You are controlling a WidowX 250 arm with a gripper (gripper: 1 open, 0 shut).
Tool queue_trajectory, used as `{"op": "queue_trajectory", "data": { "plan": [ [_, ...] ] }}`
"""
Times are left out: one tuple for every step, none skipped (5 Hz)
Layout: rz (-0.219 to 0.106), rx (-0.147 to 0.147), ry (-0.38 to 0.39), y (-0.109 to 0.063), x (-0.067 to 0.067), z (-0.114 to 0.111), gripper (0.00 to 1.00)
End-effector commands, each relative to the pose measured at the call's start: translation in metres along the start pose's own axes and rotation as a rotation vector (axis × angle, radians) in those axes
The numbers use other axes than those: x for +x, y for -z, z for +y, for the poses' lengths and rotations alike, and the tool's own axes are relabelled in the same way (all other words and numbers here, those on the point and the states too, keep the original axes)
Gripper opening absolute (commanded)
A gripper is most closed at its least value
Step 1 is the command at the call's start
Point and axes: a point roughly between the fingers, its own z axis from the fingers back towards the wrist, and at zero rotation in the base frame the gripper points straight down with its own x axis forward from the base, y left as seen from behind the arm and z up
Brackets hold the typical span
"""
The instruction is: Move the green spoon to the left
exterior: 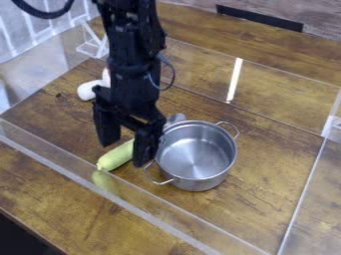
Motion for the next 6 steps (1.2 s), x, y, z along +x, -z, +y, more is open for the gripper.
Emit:
{"op": "queue_trajectory", "data": {
  "plan": [
    [-0.062, 0.025, 0.023, -0.004, 0.005, 0.022, 1.00],
    [-0.084, 0.032, 0.062, 0.005, 0.011, 0.013, 1.00],
    [-0.105, 0.036, 0.099, 0.012, 0.017, -0.002, 1.00],
    [-0.118, 0.046, 0.197, 0.003, 0.019, -0.002, 1.00],
    [-0.131, 0.041, 0.232, -0.006, 0.020, 0.002, 1.00],
    [-0.142, 0.035, 0.257, -0.016, 0.021, 0.007, 1.00]
  ]
}}
